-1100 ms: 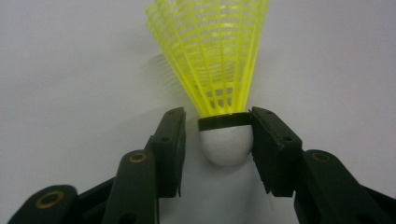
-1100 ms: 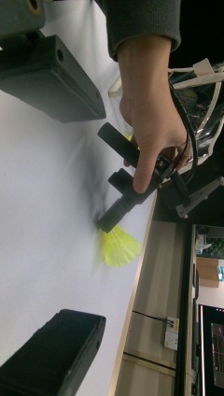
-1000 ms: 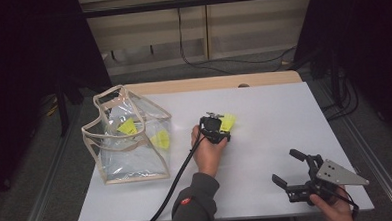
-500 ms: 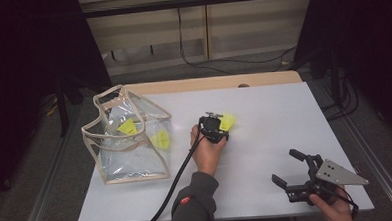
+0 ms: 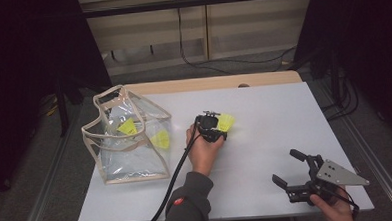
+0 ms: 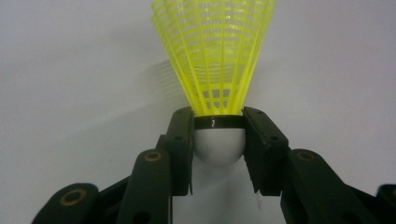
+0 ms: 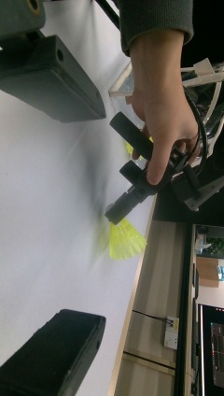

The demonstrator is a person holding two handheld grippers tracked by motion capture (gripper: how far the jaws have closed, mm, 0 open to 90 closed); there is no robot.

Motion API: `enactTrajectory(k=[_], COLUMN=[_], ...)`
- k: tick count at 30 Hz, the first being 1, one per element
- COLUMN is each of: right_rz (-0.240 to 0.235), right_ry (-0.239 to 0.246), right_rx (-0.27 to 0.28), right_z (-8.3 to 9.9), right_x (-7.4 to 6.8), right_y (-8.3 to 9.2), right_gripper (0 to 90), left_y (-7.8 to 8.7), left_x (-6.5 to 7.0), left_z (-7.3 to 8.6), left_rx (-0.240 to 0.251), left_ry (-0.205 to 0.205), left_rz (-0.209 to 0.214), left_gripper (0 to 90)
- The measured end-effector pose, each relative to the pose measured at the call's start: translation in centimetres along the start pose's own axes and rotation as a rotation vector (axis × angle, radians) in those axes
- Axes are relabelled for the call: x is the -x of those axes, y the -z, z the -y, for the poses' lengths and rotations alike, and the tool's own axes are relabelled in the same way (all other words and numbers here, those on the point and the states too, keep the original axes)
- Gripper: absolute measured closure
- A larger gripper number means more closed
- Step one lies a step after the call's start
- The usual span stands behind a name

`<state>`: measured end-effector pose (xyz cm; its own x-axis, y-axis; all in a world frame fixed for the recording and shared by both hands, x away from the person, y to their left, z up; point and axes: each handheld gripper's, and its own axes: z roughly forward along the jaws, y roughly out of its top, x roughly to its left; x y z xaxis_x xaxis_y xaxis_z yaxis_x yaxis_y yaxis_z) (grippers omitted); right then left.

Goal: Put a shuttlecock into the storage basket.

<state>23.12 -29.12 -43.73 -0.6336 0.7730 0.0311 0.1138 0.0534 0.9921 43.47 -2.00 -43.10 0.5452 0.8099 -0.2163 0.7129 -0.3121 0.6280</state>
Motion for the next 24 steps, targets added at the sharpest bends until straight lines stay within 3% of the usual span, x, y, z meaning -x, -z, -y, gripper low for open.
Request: enactTrajectory(k=[13, 24], right_rz=[0.003, -0.001], right_ry=[-0.003, -0.001], right_rx=[0.002, 0.001], right_z=[0.0, 0.0], right_x=[0.0, -0.1], right_y=[0.0, -0.1], right_gripper=[2.8, 2.8], left_y=[1.7, 3.5], left_x=[-0.2, -0.1], left_z=[-0.2, -0.4], left_rx=[-0.019, -0.04], left_ry=[-0.012, -0.022], left_rz=[0.041, 0.101], left_gripper=[65.1, 65.1])
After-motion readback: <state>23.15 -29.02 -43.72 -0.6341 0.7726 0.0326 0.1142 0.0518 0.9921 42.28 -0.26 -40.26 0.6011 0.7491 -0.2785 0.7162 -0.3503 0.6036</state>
